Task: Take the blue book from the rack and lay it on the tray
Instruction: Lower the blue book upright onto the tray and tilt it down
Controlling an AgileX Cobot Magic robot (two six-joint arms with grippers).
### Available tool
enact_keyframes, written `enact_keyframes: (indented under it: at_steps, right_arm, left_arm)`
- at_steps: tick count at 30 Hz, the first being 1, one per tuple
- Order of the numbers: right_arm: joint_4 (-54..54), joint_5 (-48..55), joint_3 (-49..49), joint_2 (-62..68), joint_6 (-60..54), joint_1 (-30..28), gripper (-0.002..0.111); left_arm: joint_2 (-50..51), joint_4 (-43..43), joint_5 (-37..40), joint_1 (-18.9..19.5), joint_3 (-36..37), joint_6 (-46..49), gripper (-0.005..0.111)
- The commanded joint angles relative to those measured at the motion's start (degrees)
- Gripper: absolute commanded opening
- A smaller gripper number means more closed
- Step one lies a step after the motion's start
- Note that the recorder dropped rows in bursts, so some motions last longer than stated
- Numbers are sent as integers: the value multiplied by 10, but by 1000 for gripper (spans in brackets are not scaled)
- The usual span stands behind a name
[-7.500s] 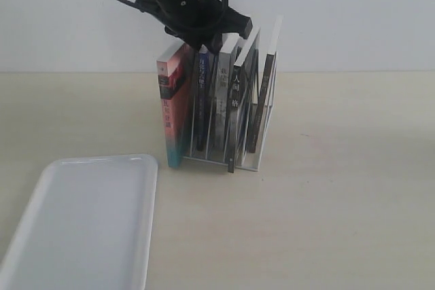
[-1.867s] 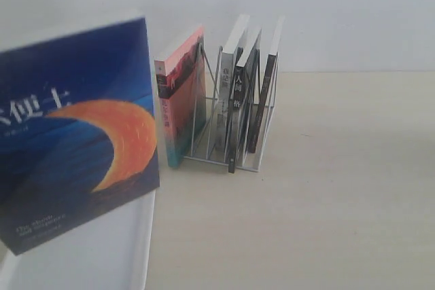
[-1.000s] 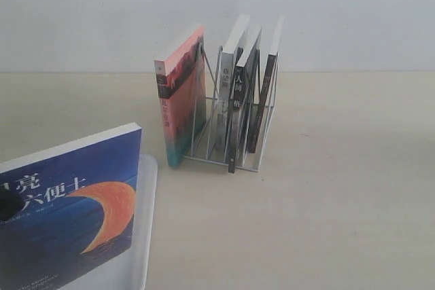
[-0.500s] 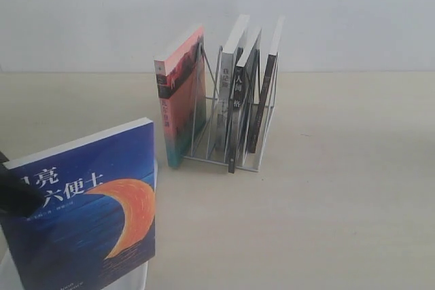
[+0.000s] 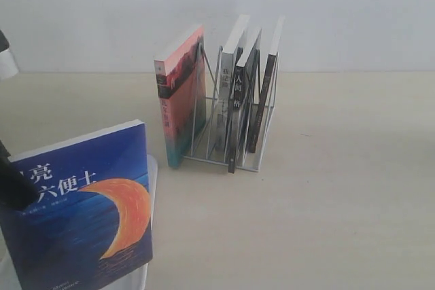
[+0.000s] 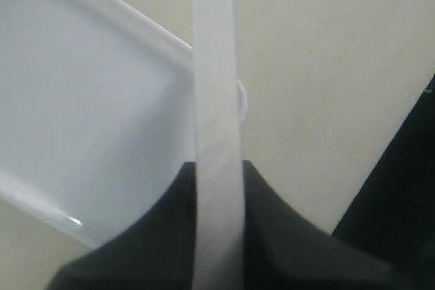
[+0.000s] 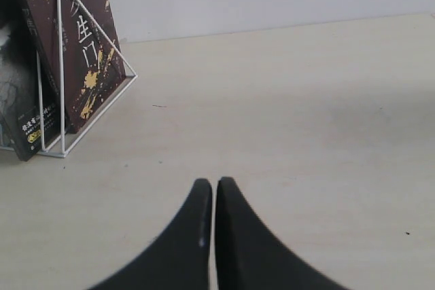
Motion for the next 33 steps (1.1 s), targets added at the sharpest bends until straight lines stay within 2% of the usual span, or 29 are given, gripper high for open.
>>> enact_keyframes:
  at_steps: [1,5,11,27,33]
  right_arm:
    - [-3,-7,-1,-3,-4,-1,1]
    - [-3,-7,-1,-3,-4,-1,1]
    - [-3,-7,-1,-3,-4,-1,1]
    - [-3,-7,-1,-3,-4,-1,1]
    - [-3,-7,-1,-3,-4,-1,1]
  left_arm:
    - [-1,1,18,16,-40,30,4]
    - [0,-3,18,27,-49,53,4]
    - [24,15,18,27,-49,54,4]
    - [89,-4,18,27,-49,85,4]
    - [123,24,18,27,-49,87,4]
